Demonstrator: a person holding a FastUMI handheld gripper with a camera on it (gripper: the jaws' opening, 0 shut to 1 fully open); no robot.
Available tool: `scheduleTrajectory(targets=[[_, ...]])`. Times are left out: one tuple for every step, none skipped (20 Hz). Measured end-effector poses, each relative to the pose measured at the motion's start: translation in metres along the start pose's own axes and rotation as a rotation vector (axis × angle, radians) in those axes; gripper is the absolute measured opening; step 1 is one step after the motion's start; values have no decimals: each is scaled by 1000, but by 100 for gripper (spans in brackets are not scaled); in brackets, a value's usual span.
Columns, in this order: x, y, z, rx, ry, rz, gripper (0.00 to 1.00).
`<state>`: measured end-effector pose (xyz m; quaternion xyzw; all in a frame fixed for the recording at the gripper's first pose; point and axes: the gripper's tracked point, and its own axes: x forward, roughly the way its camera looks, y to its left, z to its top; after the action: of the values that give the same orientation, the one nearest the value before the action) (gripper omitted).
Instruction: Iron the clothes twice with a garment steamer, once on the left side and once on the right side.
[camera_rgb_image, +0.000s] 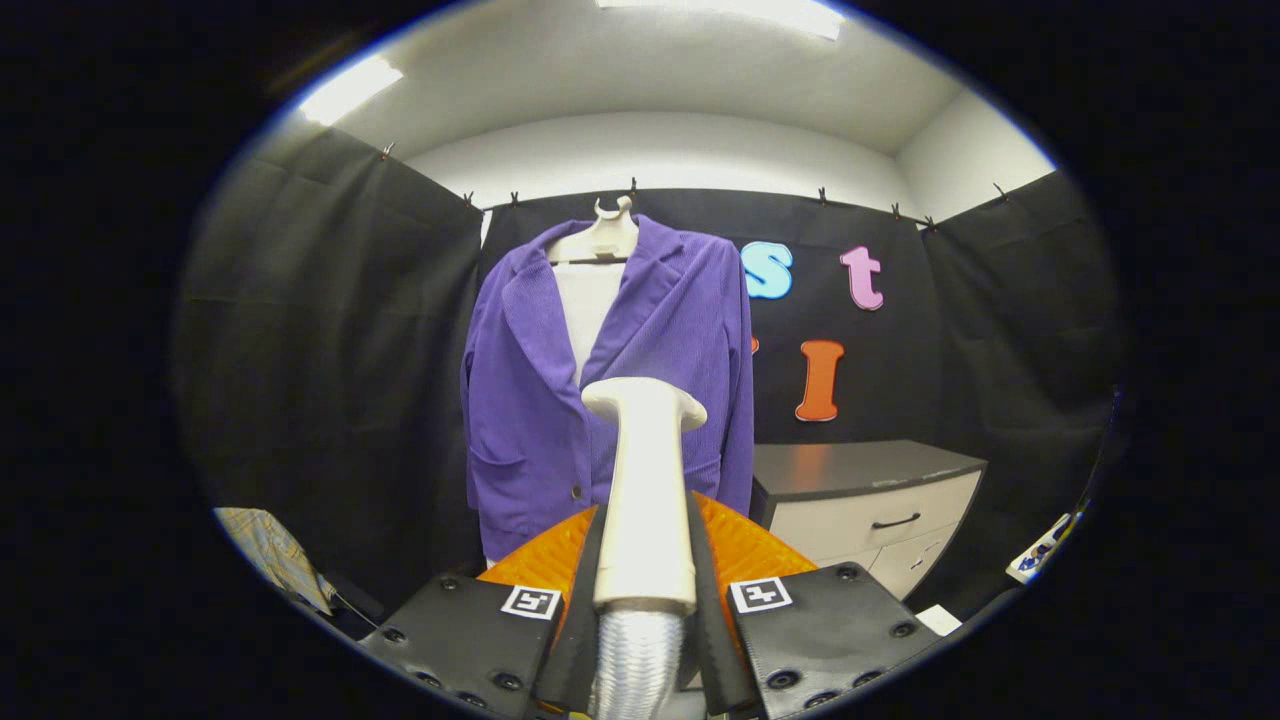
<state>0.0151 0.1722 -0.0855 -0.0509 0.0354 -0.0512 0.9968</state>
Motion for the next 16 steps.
scheduleTrajectory(targets=[[1,6,14,-6,-26,-2,48],[3,12,26,-10,-49,-7,48],[5,18,37,-14,-69,-15,48],[7,26,48,-16,-88,-21,48],[12,35,60,-17,-107,-23,48],[17,45,67,-17,-121,-19,48],[23,55,76,-18,-134,-14,48],[27,65,83,-18,-145,-10,48],[33,75,91,-18,-158,-6,48],[38,85,97,-18,-169,1,48],[45,96,104,-20,-181,9,48],[51,106,107,-18,-187,18,48],[57,116,110,-12,-192,26,48],[62,125,111,-5,-194,34,48],[69,134,112,2,-194,37,48],[78,141,111,7,-194,37,48]])
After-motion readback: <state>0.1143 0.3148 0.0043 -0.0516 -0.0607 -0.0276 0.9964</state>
